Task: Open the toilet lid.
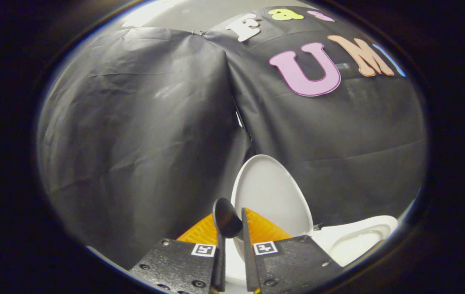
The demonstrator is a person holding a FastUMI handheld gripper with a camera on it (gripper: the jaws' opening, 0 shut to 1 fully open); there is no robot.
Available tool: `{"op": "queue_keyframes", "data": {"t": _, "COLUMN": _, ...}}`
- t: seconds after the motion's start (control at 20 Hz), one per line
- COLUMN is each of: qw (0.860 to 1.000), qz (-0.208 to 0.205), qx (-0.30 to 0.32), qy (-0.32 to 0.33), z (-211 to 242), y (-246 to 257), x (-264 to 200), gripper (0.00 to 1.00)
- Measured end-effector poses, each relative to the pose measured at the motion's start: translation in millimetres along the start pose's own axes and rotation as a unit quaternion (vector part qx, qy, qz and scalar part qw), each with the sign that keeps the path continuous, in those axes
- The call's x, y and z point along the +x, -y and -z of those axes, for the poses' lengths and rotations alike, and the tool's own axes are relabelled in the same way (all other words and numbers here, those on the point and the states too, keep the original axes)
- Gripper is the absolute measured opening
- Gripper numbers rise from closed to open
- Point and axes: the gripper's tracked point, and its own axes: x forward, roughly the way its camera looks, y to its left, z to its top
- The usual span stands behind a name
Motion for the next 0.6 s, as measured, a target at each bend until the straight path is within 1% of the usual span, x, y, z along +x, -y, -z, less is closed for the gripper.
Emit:
{"op": "queue_keyframes", "data": {"t": 0.2, "qw": 1.000, "qz": 0.021, "qx": -0.023, "qy": -0.005, "z": -1.5, "y": 6.6, "x": -2.8, "gripper": 0.23}}
{"op": "queue_keyframes", "data": {"t": 0.45, "qw": 1.000, "qz": 0.019, "qx": -0.017, "qy": -0.009, "z": 0.8, "y": 3.8, "x": -3.8, "gripper": 0.38}}
{"op": "queue_keyframes", "data": {"t": 0.6, "qw": 1.000, "qz": 0.019, "qx": -0.009, "qy": -0.001, "z": -4.7, "y": 6.0, "x": -5.9, "gripper": 0.48}}
